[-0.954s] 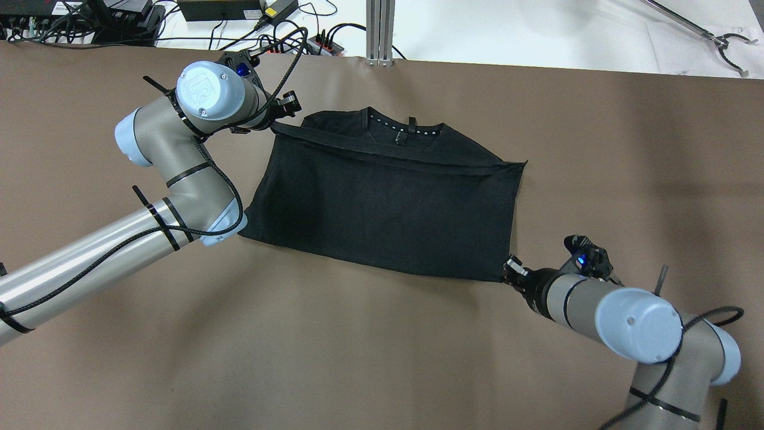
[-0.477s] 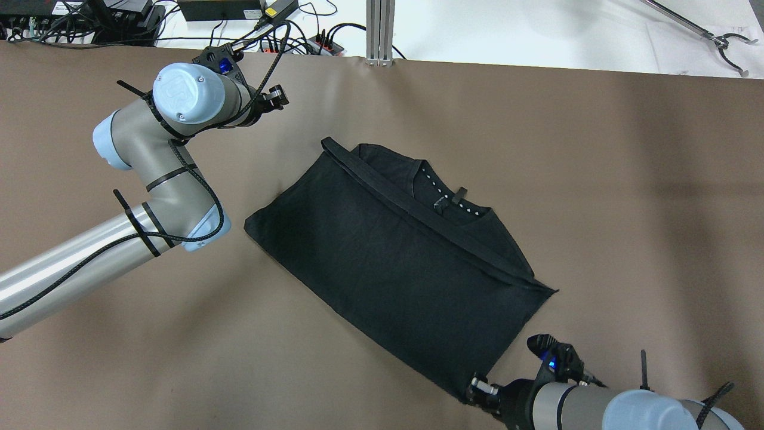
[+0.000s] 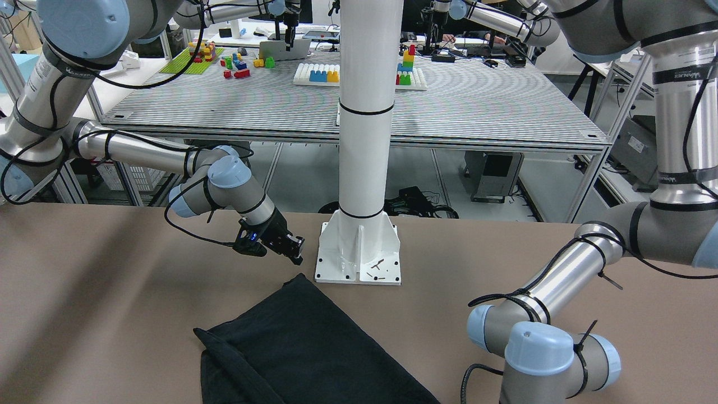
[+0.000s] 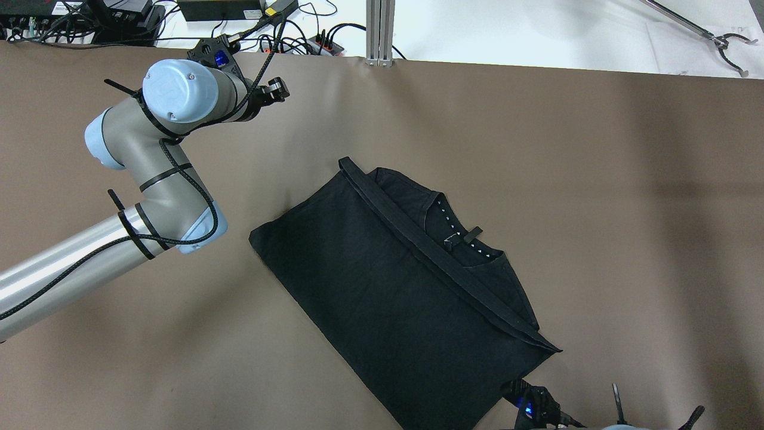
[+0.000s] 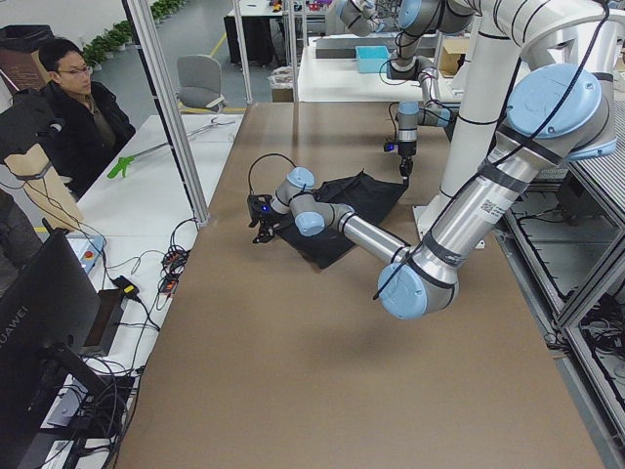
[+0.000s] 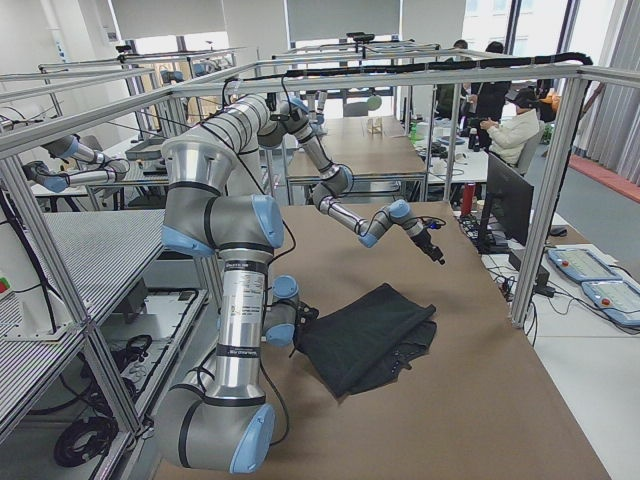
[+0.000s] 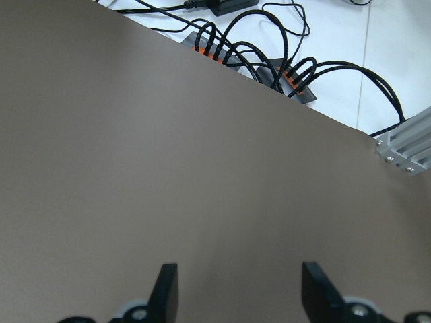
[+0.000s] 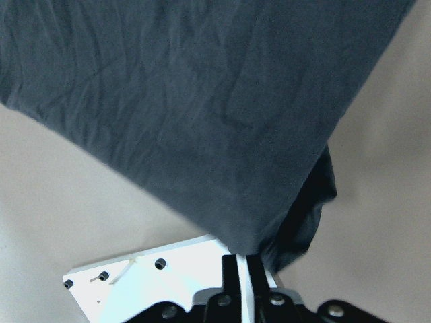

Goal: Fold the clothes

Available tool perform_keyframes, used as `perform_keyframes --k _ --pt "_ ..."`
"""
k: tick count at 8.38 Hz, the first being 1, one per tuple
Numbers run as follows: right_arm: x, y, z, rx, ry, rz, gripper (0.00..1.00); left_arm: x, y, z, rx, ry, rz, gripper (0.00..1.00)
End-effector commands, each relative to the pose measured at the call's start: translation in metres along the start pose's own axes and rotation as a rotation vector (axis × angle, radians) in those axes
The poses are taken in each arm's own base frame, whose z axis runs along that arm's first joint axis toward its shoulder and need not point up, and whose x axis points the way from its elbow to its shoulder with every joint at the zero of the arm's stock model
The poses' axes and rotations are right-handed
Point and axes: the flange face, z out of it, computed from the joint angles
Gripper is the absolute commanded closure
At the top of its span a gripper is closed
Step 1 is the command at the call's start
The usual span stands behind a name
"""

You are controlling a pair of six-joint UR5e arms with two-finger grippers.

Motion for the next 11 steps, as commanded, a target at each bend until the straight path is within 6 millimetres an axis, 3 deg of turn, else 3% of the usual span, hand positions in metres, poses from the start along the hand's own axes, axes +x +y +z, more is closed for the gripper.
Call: perform_keyframes --k 1,2,3,5,6,9,11 --pt "0.0 0.007 0.003 -0.007 0.006 -0.013 0.05 -0.018 0.088 -0.012 -0.141 0.026 -0.006 0.29" --pt "-0.001 0.004 0.003 0.001 0.004 -0.013 0.05 -0.041 0.107 -0.023 -0.171 0.026 -0.002 0.29" --pt "-0.003 0.002 0.002 0.023 -0.007 -0.015 0.05 -0.063 0.154 -0.012 -0.217 -0.014 0.028 0.29" --pt "-0.006 -0.003 0.001 0.078 -0.035 -0.015 0.05 -0.094 0.176 -0.01 -0.234 -0.048 0.043 0.29" --pt "-0.007 -0.005 0.0 0.099 -0.044 -0.015 0.05 -0.095 0.194 -0.008 -0.247 -0.053 0.048 0.29" --pt "-0.007 -0.007 0.002 0.127 -0.051 -0.016 0.05 -0.084 0.187 -0.021 -0.267 -0.027 0.046 0.31" --pt "-0.007 -0.007 0.002 0.126 -0.052 -0.016 0.05 -0.088 0.16 -0.022 -0.285 -0.027 0.031 0.31"
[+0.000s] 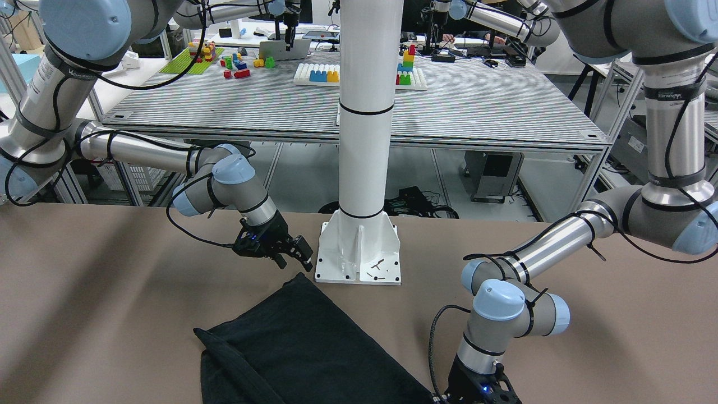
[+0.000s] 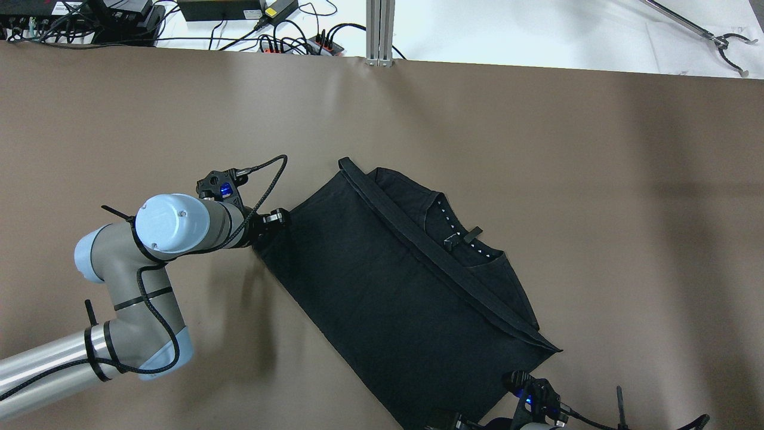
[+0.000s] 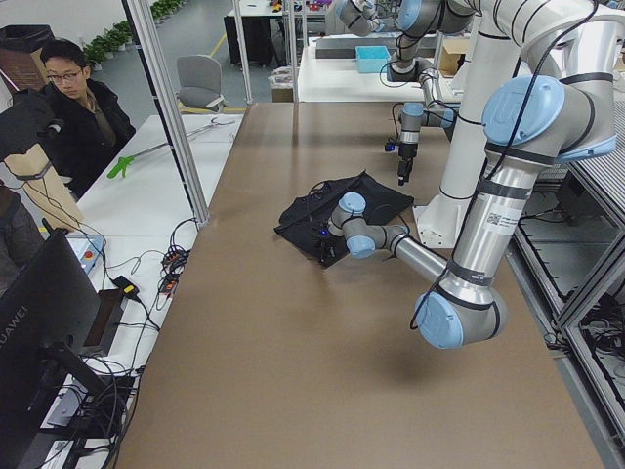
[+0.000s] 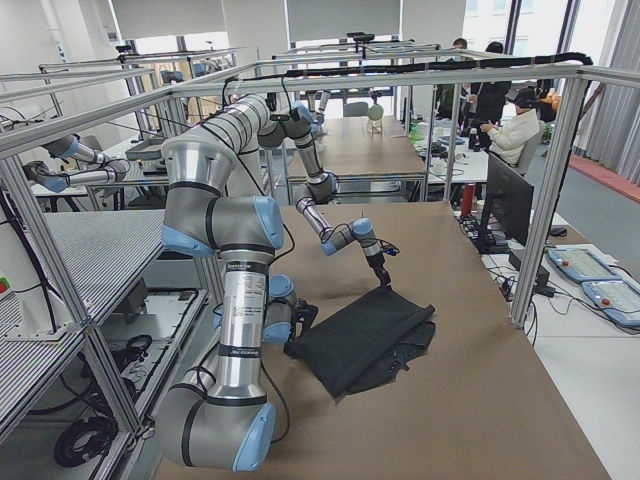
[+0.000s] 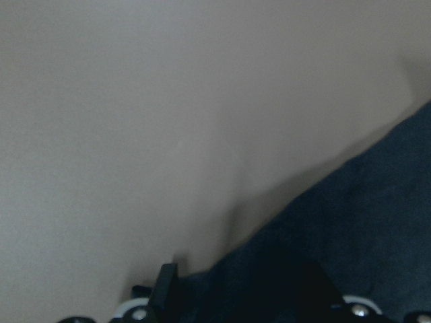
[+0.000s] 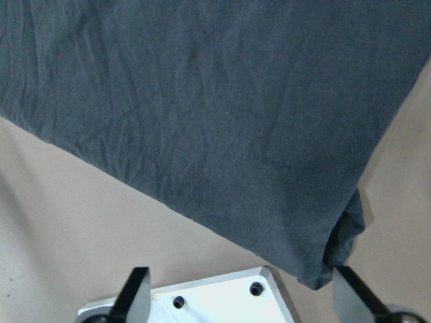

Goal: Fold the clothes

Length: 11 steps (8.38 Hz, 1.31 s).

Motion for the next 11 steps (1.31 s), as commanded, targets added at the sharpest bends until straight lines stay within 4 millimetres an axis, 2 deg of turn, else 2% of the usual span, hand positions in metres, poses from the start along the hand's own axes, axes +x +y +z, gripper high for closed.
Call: perform_keyframes --k 1,2,6,9,10,11 --pt "0.0 -0.001 0.001 0.011 -0.003 0.0 0.05 -0.005 -0.02 -0.005 -0.013 -0.003 -0.013 0.31" --pt "0.001 -0.003 0.001 0.024 -0.005 0.0 0.05 -0.007 -0.026 -0.005 -0.005 -0.006 -0.016 0.31" --pt "0.001 -0.002 0.002 0.029 -0.005 -0.003 0.05 -0.022 -0.024 -0.005 -0.001 -0.019 -0.02 0.3" --pt "0.003 -0.002 0.005 0.028 0.0 -0.003 0.05 -0.028 -0.015 0.003 -0.002 -0.035 -0.022 0.3" --pt "0.005 -0.003 0.006 0.032 0.005 -0.002 0.05 -0.021 -0.001 0.007 -0.02 -0.03 -0.01 0.3" --pt "0.005 -0.005 0.007 0.036 0.005 -0.002 0.05 -0.022 0.002 0.012 -0.017 -0.036 -0.007 0.33"
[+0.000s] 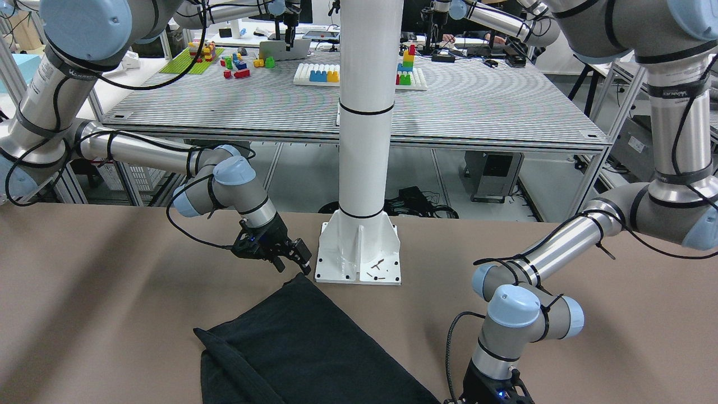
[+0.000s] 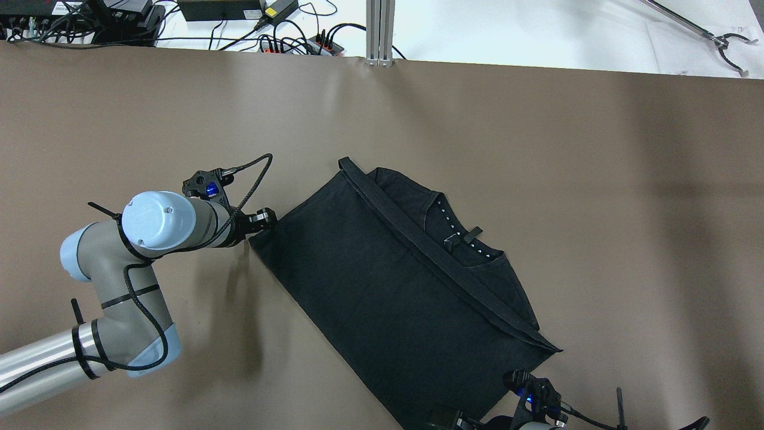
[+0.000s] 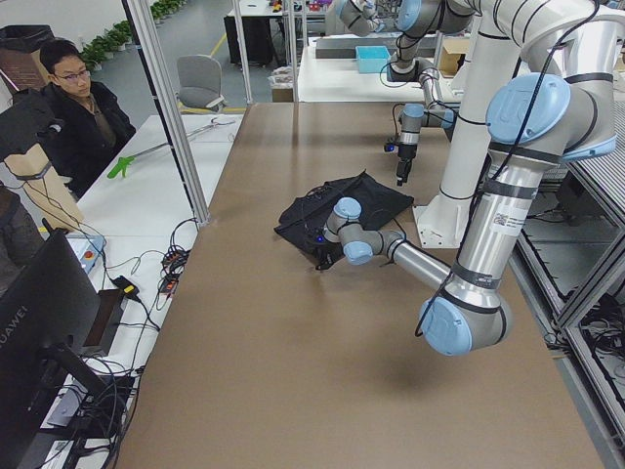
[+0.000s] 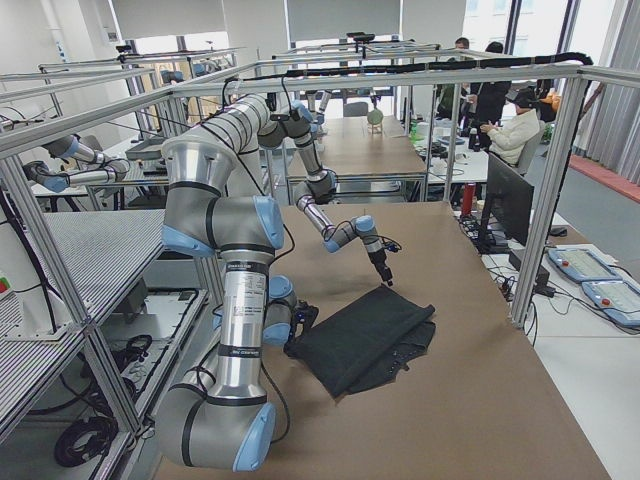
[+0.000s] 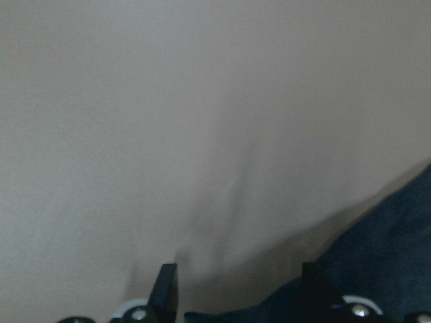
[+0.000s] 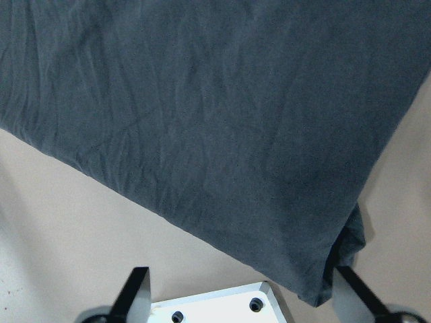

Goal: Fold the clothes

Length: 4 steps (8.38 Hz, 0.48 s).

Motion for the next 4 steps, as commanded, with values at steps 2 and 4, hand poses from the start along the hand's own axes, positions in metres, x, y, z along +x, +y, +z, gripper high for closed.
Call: perform_keyframes --k 2,4 --pt "0.0013 -0.0054 0.0039 0.046 -0.009 -0.002 0.05 0.003 0.0104 0.0082 -0.004 -0.004 0.004 0.61" --pt "0.0034 -0.0079 0.0093 0.083 -0.013 -0.005 0.05 0.0055 0.0102 0.0053 -0.007 0.001 0.015 1.0"
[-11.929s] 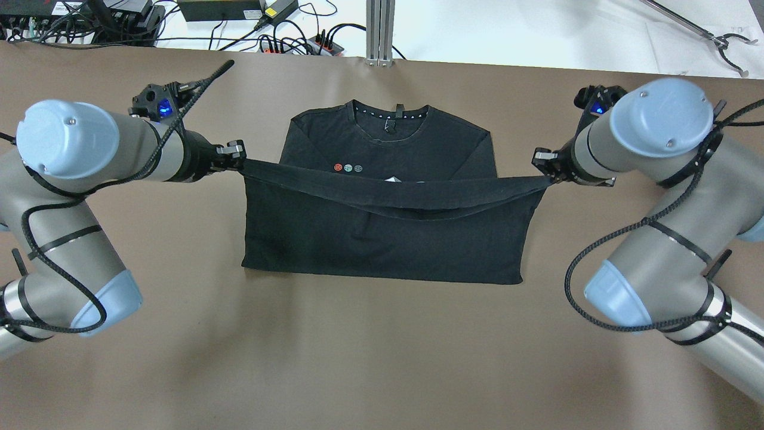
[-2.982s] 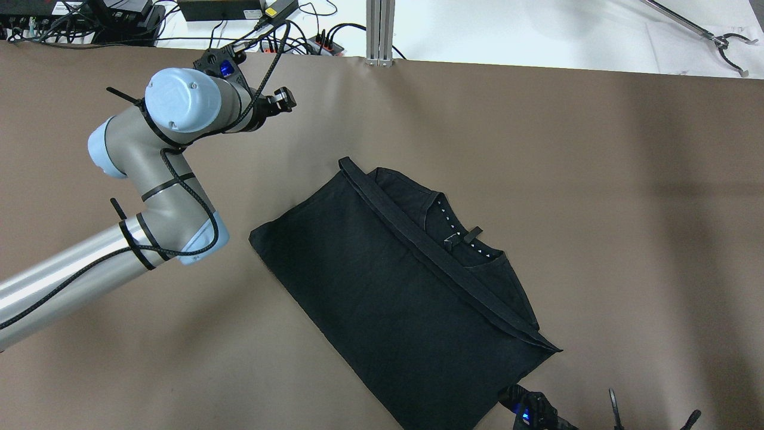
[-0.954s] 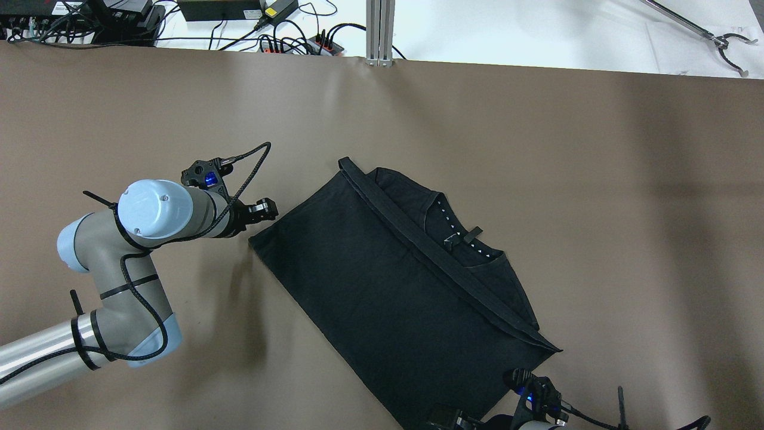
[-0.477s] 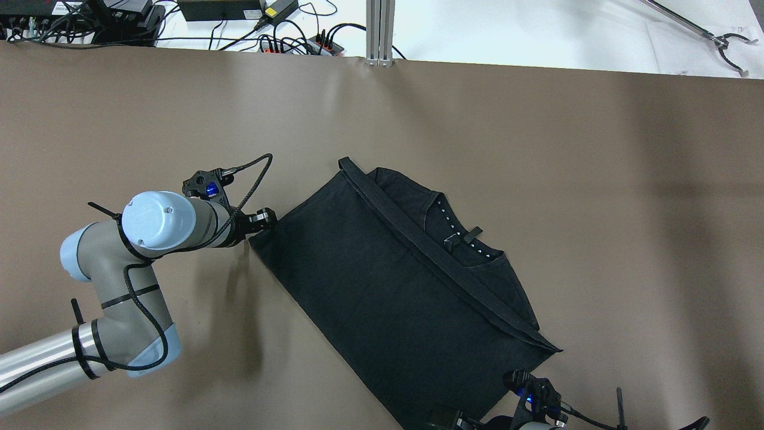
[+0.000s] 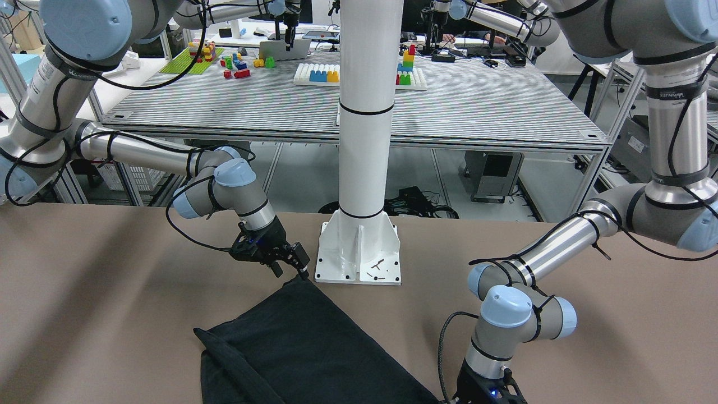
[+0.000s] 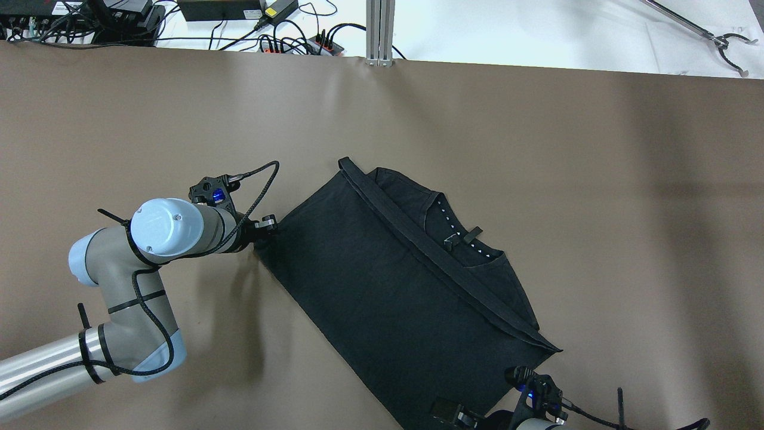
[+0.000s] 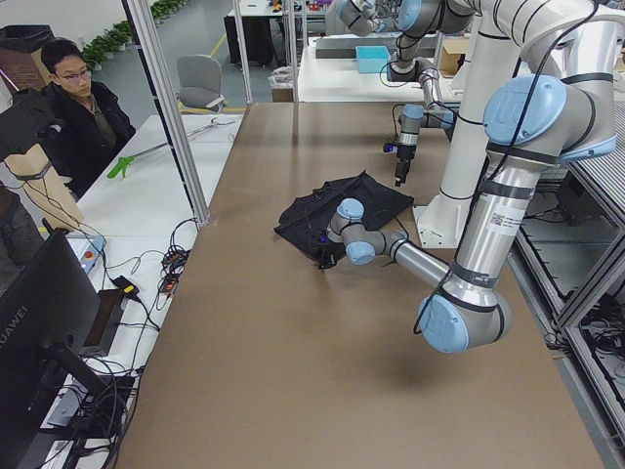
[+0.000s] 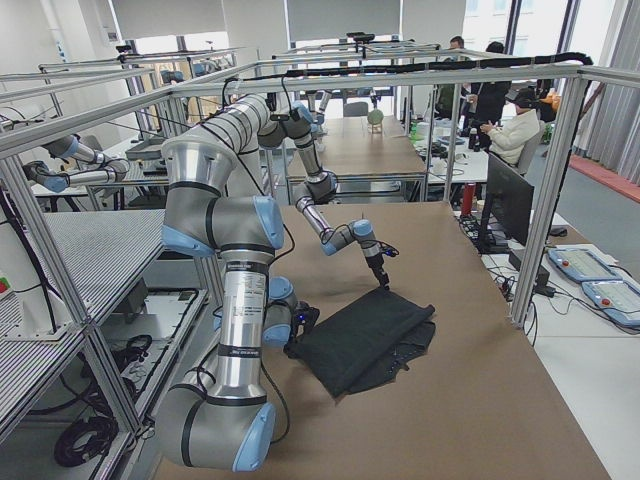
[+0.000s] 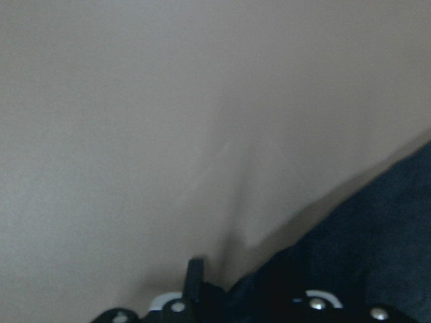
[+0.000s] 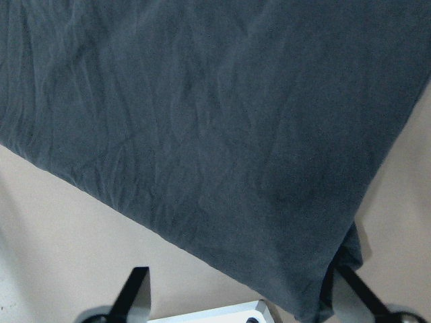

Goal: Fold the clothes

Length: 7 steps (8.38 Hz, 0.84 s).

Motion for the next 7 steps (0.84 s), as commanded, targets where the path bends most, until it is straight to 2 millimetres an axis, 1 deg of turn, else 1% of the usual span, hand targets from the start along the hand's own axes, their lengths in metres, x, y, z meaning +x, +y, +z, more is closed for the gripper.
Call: perform_keyframes --k 1,2,3,4,5,6,7 --pt "0.001 -0.002 0.004 0.034 -0.006 -0.002 0.05 0.002 -0.009 -0.004 0.006 0.001 0.008 1.0" --pt "0.001 -0.002 0.004 0.035 -0.007 -0.002 0.05 -0.002 -0.023 -0.007 0.013 -0.004 0.05 1.0" --pt "0.0 -0.002 0.003 0.034 -0.01 -0.002 0.05 -0.009 -0.052 -0.009 0.042 -0.02 0.078 1.0" --pt "0.001 -0.002 0.004 0.035 -0.008 -0.002 0.05 0.007 -0.089 0.004 0.076 -0.038 0.085 1.0" --pt "0.0 -0.002 0.003 0.034 -0.01 -0.002 0.05 0.059 -0.124 0.031 0.098 -0.06 0.068 1.0" --pt "0.0 -0.003 0.003 0.035 -0.01 0.0 0.05 0.119 -0.162 0.042 0.124 -0.075 0.041 1.0" --pt "-0.001 -0.004 0.003 0.052 -0.017 -0.001 0.05 0.171 -0.178 0.063 0.135 -0.115 0.022 1.0"
